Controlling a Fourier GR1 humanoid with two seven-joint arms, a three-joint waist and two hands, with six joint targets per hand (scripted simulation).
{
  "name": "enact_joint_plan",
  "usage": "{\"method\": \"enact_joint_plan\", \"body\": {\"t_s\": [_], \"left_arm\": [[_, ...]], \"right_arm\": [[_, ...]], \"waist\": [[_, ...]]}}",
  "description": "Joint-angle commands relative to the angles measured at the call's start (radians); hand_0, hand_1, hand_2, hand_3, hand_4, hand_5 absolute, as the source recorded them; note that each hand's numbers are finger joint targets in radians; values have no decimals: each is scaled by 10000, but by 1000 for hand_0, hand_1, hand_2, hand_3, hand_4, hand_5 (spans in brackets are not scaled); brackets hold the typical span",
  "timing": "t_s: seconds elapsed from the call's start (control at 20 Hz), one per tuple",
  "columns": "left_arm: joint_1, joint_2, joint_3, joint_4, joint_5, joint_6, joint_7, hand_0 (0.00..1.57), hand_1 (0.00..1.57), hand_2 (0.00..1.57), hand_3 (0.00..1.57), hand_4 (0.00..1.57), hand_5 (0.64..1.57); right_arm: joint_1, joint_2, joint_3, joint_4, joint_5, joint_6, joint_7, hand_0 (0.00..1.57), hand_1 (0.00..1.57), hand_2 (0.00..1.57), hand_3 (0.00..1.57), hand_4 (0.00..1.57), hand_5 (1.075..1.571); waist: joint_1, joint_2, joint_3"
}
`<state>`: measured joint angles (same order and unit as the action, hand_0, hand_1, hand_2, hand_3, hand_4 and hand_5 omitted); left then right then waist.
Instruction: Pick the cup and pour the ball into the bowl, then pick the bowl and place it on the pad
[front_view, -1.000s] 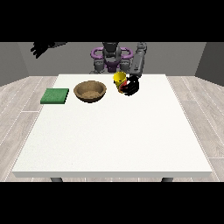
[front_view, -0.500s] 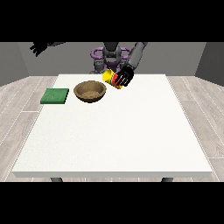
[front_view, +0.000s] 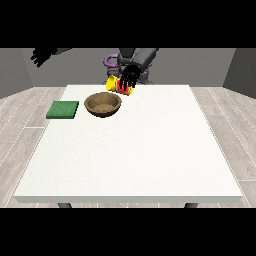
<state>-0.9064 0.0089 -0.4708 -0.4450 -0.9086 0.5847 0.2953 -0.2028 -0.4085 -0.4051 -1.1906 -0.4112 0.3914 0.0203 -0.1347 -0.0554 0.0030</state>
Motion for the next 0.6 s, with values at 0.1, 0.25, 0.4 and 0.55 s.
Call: {"method": "enact_joint_plan", "body": {"t_s": [0.1,0.25,0.4,0.55], "left_arm": [[-1048,-87,-1495,106,-1601,-1532,2202,1367,1367,1571,1571,1312,1563],[-1561,-88,-2166,560,-2649,-1973,2819,1470,1470,1571,1571,1099,1570],[-1850,-89,-3064,-176,-3072,-3217,3635,1217,1217,1571,1571,1057,1571],[-1366,-89,-3418,-874,-2975,-4521,3304,410,410,1341,1548,1019,1571]], "right_arm": [[-401,-112,-100,822,144,-29,-291,0,0,0,154,697,1557],[-433,79,183,635,366,-97,-357,0,0,0,248,698,1556],[-1096,353,391,1054,536,-321,-522,0,0,0,290,693,1552],[-673,350,324,1294,516,-82,-735,0,0,0,328,690,1553]], "waist": [[207,-190,-12],[26,-274,-15],[-130,47,-13],[-182,-408,-19]]}}
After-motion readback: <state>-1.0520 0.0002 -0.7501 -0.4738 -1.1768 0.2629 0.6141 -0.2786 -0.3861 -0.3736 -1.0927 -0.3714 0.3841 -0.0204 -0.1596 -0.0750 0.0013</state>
